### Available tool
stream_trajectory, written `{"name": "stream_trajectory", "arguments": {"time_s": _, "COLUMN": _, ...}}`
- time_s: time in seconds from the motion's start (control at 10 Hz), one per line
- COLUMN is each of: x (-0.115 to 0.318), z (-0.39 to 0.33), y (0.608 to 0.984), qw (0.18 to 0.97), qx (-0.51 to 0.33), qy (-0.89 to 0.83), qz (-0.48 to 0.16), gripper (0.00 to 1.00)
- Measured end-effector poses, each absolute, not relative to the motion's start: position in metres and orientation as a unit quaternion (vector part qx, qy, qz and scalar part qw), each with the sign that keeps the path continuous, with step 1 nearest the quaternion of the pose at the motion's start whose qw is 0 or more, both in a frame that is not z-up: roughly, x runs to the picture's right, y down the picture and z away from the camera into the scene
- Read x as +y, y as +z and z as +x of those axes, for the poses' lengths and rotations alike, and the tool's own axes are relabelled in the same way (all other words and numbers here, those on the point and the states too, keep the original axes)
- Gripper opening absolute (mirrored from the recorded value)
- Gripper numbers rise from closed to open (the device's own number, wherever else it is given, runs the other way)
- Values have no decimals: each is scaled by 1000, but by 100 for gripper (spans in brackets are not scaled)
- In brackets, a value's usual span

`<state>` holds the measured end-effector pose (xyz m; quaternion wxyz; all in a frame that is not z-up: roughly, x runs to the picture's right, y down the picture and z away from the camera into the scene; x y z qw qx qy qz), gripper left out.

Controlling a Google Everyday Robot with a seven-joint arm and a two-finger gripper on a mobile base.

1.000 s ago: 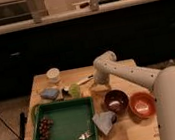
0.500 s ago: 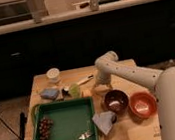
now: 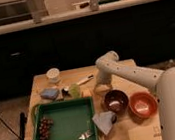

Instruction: Place apple in tray

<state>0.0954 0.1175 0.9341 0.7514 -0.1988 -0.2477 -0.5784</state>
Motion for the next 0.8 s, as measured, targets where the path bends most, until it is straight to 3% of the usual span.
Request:
{"name": "stream_trajectory", "arguments": {"time_s": 0.3, "x": 117, "z": 95, "y": 933, "qw": 751, "qx": -248, "qy": -579, "qz": -199, "gripper": 79}}
{"name": "stream_trajectory", "arguments": {"time_s": 0.8, "x": 118, "z": 92, "y": 929, "qw": 746, "qx": -249, "qy": -585, "qz": -199, "gripper": 80}}
